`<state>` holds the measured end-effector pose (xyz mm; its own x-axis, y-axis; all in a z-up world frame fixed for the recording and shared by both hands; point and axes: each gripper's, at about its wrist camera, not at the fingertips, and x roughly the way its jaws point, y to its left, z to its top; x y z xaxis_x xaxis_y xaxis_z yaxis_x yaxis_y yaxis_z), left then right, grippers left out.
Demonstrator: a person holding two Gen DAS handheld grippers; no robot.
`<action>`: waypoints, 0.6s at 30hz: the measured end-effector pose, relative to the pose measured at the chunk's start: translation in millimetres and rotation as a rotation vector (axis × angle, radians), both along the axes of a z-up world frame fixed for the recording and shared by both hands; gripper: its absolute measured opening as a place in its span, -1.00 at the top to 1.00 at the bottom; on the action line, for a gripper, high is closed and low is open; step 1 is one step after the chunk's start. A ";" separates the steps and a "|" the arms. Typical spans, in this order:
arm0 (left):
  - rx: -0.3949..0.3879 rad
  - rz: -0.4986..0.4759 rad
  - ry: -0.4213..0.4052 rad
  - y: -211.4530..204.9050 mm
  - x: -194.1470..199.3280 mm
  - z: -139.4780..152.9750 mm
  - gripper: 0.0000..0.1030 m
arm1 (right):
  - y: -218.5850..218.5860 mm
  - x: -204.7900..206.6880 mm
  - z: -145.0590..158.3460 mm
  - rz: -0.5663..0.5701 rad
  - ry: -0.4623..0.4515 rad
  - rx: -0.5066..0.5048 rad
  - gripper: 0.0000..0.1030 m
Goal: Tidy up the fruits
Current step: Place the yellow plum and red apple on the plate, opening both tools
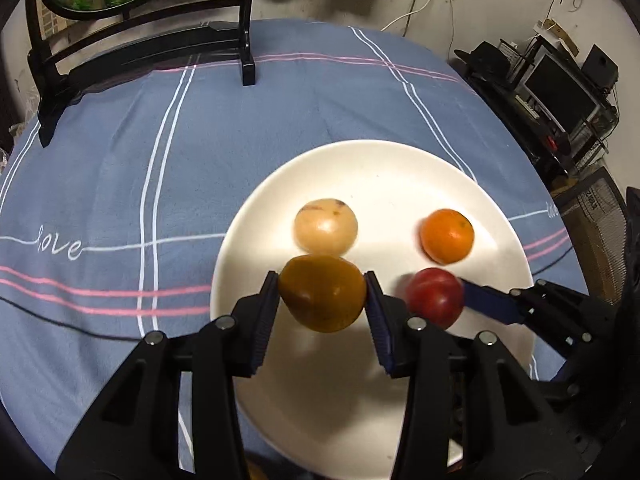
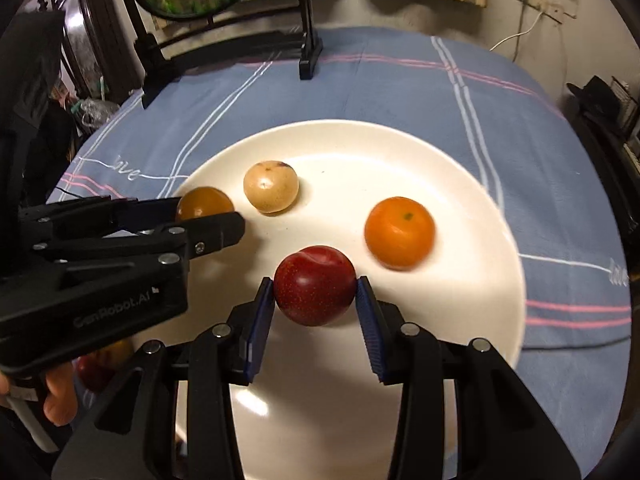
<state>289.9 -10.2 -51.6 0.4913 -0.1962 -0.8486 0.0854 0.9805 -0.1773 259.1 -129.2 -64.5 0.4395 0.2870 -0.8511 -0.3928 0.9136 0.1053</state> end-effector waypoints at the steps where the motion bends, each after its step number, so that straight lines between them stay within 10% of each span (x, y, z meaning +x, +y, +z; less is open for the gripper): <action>1: 0.001 -0.001 0.005 0.3 3.4 -1.3 0.15 | 1.6 3.0 -0.6 0.002 -0.001 -0.003 0.19; 5: -0.012 0.013 -0.003 3.5 8.0 6.0 -0.42 | 4.2 7.6 5.9 -0.011 -0.053 -0.028 -0.24; 18: 0.030 0.113 -0.267 51.6 -148.6 86.7 -0.78 | -61.2 -131.3 76.3 -0.102 -0.175 0.056 -0.31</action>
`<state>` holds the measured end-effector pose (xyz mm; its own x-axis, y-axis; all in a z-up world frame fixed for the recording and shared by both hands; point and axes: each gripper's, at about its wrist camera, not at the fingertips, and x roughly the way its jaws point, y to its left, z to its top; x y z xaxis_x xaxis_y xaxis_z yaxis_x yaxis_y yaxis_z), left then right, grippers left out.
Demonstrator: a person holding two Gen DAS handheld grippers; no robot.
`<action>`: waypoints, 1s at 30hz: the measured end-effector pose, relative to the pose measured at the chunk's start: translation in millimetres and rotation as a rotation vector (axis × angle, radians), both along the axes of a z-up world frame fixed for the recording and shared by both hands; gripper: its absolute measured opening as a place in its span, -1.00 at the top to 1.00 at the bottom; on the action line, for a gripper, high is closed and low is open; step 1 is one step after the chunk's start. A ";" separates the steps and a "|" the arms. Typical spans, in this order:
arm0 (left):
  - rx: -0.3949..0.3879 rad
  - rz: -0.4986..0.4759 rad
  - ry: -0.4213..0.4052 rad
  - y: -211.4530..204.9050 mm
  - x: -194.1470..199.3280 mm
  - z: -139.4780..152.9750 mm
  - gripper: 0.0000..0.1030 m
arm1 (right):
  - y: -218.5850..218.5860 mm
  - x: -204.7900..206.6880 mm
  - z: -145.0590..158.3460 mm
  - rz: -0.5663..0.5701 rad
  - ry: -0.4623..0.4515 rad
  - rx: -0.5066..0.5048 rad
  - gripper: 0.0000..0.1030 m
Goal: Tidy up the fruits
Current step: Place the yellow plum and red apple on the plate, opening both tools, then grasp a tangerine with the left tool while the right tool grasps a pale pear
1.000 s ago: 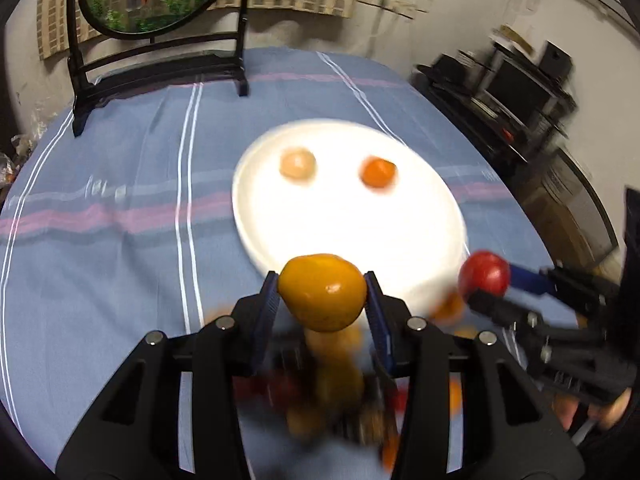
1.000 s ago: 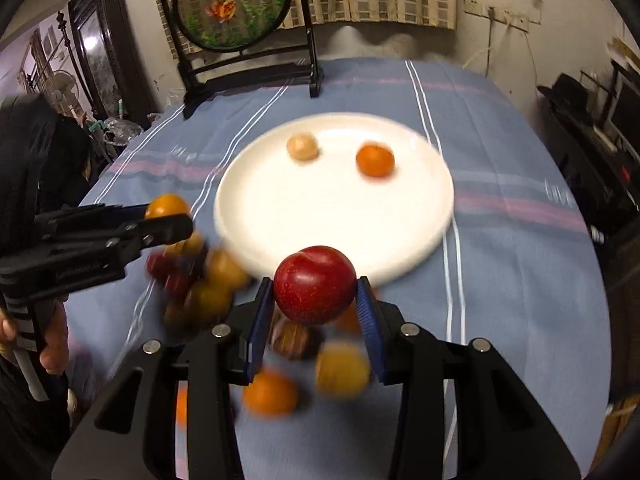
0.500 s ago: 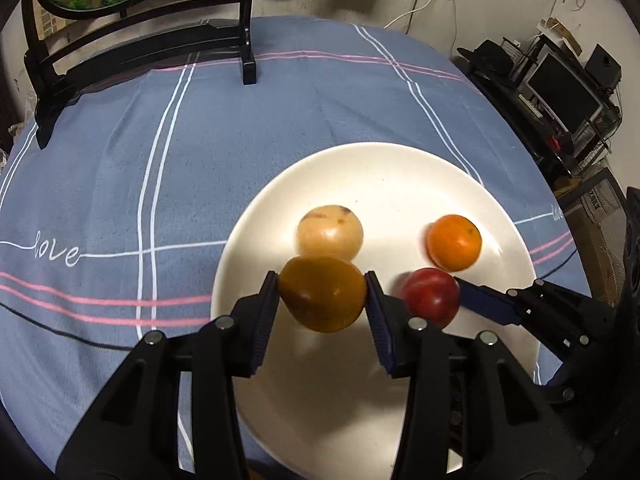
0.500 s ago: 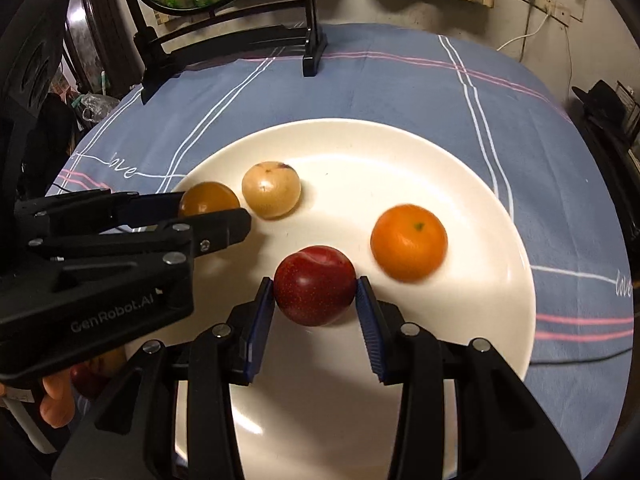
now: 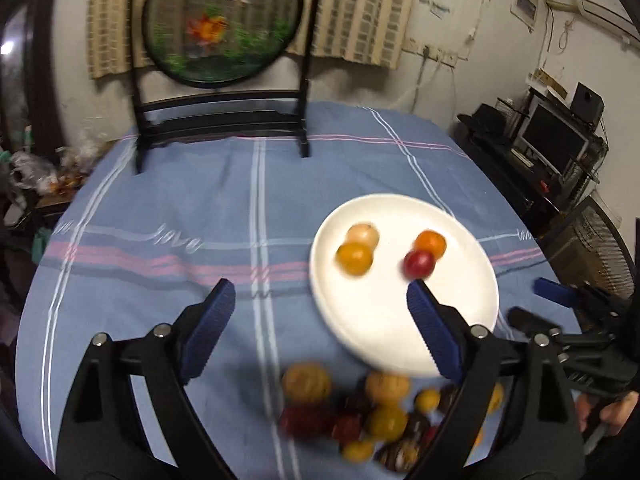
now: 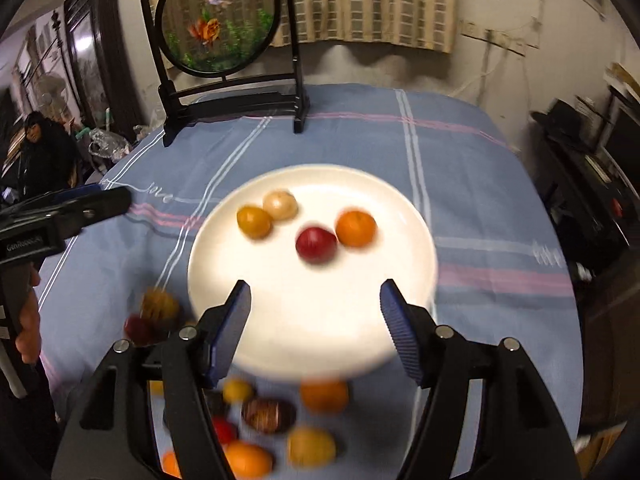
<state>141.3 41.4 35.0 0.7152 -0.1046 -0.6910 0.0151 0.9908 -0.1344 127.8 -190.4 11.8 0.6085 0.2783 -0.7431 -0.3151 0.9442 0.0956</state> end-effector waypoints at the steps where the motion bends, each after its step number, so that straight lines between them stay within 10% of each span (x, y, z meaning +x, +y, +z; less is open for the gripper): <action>1: -0.002 0.009 -0.007 1.2 -16.0 -5.4 -0.78 | -5.9 -16.7 -3.7 -0.011 0.002 0.023 -0.31; 14: -0.049 -0.060 0.061 -23.2 -122.3 -76.1 -0.78 | -21.1 -95.5 -39.9 -0.085 0.053 0.092 -0.31; 28: -0.013 -0.177 0.092 -48.1 -137.6 -85.8 -0.78 | -14.9 -60.7 -80.3 -0.082 0.098 0.051 -0.31; 30: -0.013 -0.199 0.107 -54.1 -137.3 -88.6 -0.78 | -11.8 -48.7 -93.0 -0.080 0.134 0.032 -0.04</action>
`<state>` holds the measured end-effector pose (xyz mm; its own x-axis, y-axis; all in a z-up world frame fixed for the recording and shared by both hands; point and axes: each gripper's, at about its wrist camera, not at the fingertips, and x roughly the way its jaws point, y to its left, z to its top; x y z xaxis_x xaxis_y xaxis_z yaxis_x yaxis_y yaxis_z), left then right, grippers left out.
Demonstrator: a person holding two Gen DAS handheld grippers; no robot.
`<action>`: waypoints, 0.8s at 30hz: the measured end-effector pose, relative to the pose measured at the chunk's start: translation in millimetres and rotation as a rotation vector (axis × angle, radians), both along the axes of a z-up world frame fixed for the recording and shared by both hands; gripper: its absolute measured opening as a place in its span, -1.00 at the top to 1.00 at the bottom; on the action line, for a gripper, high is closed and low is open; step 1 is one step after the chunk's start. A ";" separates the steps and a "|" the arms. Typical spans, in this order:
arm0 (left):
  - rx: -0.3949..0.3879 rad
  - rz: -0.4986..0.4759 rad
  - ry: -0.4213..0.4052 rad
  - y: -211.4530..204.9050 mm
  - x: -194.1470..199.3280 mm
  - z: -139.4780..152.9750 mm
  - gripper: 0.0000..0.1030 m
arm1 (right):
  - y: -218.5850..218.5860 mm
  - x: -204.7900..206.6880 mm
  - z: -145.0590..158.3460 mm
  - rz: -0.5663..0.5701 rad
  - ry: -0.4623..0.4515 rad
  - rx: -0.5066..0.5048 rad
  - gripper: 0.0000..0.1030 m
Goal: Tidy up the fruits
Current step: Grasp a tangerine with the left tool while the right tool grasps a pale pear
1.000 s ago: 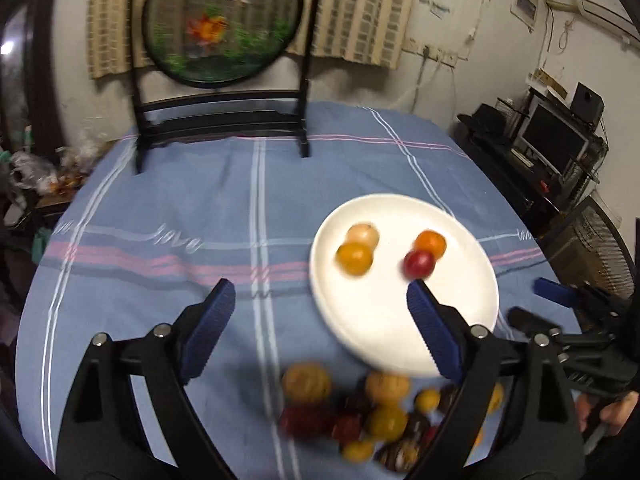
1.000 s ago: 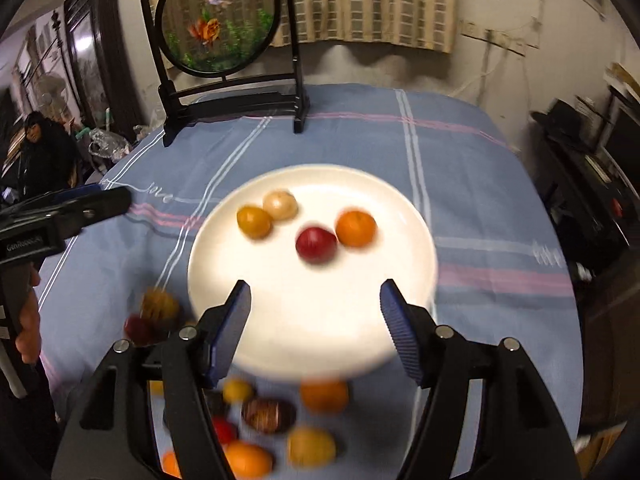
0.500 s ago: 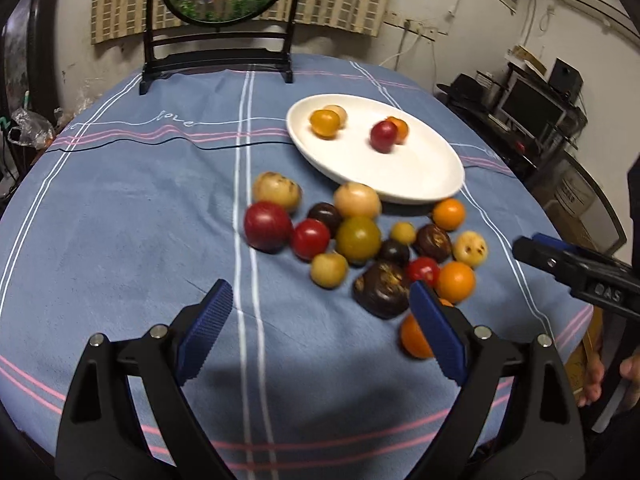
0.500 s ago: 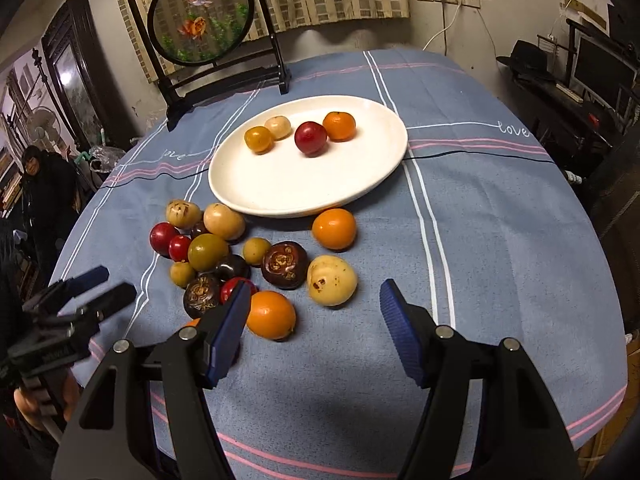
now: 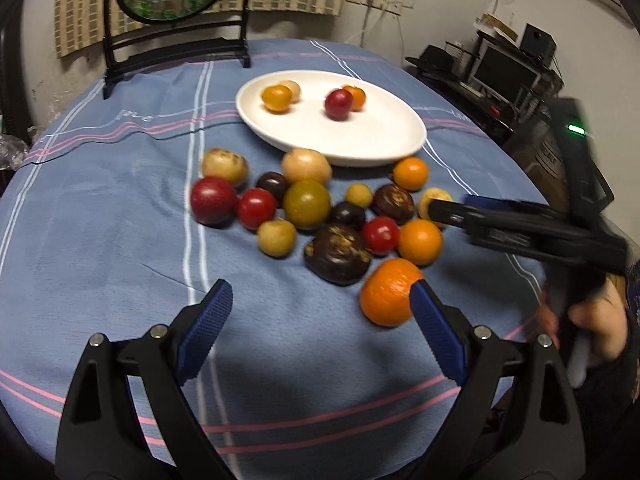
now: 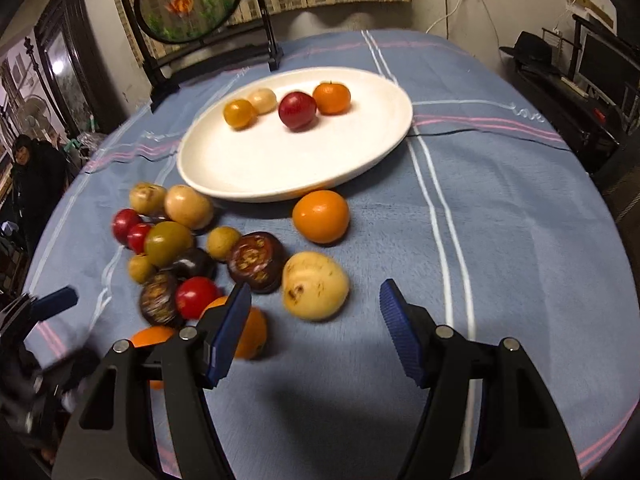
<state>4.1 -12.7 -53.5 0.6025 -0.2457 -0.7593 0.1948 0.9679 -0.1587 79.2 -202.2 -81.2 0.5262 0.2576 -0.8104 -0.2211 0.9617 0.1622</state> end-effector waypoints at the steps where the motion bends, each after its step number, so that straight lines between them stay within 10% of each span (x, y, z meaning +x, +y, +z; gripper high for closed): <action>1: 0.001 -0.009 0.004 -2.2 0.0 -1.2 -0.78 | 0.2 4.5 -6.9 0.009 0.021 0.014 0.14; 14: 0.017 -0.105 0.087 -38.5 16.0 -24.9 -0.75 | -40.6 -34.9 26.3 -0.049 -0.071 0.093 0.27; 17: 0.019 -0.096 0.110 -42.8 23.3 -33.4 -0.09 | -47.8 -37.6 24.8 -0.055 -0.066 0.117 0.27; 24: -0.024 -0.098 0.072 -44.0 19.4 -27.4 0.18 | -40.2 -40.5 23.6 -0.026 -0.060 0.124 0.27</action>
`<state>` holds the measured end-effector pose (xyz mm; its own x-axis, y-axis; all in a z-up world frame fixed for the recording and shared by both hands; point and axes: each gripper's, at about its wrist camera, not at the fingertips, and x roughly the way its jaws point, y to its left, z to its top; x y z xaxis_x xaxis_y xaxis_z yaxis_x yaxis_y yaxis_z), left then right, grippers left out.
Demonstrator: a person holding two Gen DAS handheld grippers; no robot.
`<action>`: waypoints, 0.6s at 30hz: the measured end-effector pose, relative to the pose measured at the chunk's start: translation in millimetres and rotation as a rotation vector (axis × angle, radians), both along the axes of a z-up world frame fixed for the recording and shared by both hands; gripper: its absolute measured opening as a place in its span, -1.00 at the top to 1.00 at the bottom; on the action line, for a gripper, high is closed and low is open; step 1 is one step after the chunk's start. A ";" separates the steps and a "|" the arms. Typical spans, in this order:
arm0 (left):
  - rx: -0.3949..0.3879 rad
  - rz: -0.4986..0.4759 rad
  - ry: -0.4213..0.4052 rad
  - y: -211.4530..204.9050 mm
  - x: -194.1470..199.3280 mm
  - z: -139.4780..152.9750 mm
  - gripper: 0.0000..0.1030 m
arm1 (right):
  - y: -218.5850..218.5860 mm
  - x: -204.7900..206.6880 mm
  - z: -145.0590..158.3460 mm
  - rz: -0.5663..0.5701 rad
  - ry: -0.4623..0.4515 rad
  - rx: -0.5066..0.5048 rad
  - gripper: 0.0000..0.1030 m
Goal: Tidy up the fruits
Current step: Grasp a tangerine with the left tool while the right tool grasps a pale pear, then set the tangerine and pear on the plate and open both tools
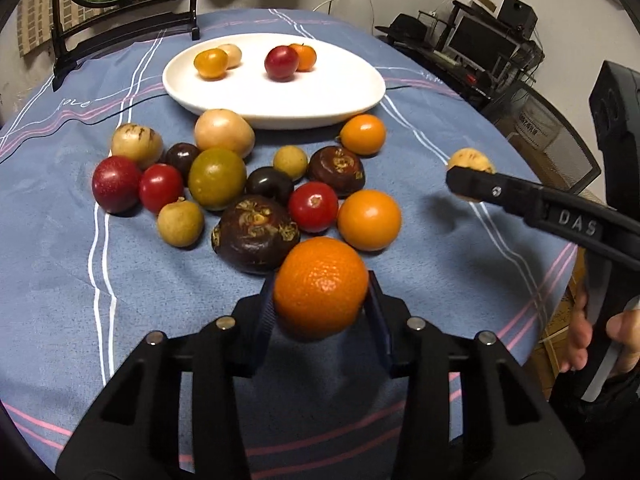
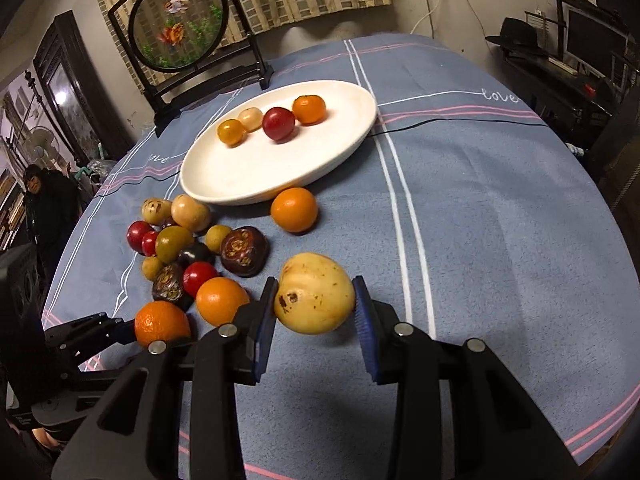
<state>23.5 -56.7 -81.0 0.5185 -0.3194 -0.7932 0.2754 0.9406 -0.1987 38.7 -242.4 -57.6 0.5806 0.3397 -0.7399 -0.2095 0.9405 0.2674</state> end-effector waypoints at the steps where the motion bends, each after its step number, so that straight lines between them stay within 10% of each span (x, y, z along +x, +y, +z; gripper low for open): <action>1: -0.003 0.002 -0.008 1.3 -1.1 2.4 0.18 | 1.0 -0.6 0.6 0.004 -0.001 0.000 0.27; 18: -0.052 0.110 -0.072 66.0 6.2 45.4 0.18 | 28.7 3.8 6.5 0.060 -0.007 -0.018 0.27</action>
